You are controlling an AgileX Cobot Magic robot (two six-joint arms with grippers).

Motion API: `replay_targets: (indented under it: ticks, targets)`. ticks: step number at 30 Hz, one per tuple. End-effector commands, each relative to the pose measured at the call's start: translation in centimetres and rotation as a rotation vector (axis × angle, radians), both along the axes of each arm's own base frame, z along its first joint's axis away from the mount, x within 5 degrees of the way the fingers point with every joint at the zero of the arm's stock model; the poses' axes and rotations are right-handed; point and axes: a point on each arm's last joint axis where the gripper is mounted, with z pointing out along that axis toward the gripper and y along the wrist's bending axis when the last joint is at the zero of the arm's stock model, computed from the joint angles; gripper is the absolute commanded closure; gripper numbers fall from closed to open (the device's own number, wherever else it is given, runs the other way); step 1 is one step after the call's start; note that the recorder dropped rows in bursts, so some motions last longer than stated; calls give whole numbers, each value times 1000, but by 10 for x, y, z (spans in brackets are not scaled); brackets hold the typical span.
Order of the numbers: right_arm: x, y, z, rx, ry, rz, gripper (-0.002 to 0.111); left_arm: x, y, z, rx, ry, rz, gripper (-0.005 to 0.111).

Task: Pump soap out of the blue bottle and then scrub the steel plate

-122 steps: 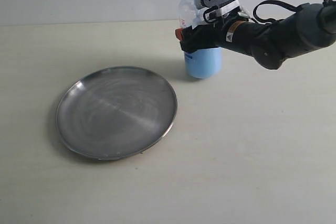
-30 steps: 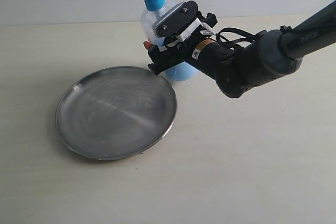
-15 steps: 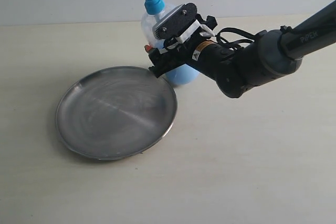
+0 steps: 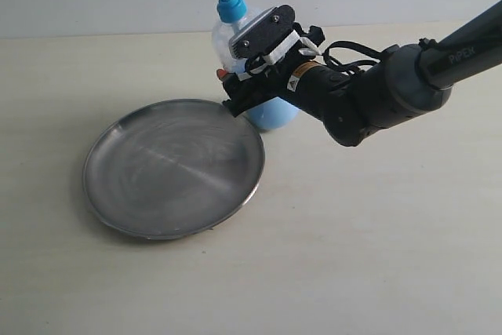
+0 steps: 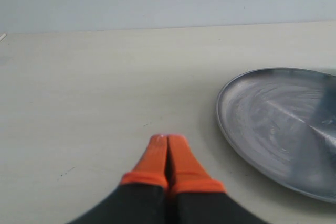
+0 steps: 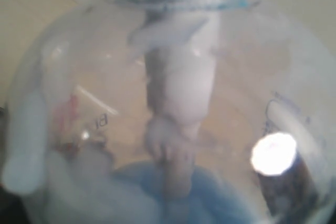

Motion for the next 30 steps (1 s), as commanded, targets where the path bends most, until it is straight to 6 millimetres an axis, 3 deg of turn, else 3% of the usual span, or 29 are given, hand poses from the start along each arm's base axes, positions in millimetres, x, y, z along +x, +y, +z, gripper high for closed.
replay_targets:
  ticks: [1, 13, 30]
  targets:
    - [2, 4, 20, 57, -89, 11, 108, 0, 0, 1, -6, -15, -1, 107]
    - [2, 4, 20, 50, -83, 11, 108, 4, 0, 1, -6, 27, 1, 107]
    - [2, 4, 20, 10, -118, 23, 108, 29, 0, 74, -6, 17, 1, 107]
